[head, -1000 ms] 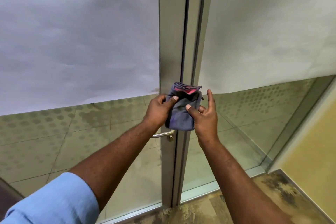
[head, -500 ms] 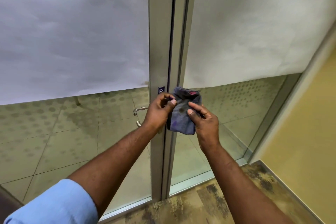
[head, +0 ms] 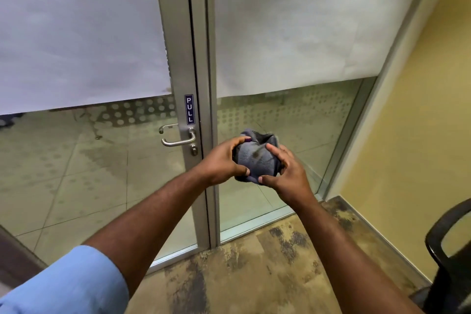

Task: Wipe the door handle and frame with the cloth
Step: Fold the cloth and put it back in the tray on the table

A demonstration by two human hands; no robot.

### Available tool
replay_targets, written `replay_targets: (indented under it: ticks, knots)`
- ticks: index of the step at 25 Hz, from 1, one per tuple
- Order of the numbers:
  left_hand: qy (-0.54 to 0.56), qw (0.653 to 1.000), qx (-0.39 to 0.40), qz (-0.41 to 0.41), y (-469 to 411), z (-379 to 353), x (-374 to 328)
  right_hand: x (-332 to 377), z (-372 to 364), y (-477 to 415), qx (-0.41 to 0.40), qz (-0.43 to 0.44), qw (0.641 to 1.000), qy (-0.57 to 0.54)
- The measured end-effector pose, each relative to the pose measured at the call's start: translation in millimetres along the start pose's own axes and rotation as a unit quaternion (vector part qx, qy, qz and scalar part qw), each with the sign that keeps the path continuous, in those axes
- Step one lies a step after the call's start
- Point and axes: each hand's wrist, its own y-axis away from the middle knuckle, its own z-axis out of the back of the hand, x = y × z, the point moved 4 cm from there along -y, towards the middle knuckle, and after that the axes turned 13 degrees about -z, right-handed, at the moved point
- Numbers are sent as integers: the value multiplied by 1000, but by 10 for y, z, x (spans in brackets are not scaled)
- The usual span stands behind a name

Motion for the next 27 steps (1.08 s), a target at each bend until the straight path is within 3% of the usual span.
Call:
replay_targets:
  ticks: [4,8,11,15,27]
  knots:
    - [-58,998,14,-3,341,-480,-202,-159,312,615,-56,26,995,76]
    - [-145,987,59,-24,562,-760,-313,-266,608,979,-39,-31,999,-20]
    - [-46,996,79,-18,620,-1001,-361,-356,742,1234,-38,-77,990,-109]
    - [148,981,127,21,642,-1428,-370,-554,957,1586,-174,-118,970,-126]
    - [213,939,270,8,752,-2927,-903,-1074,1810,2895,-295,-215,929,-65]
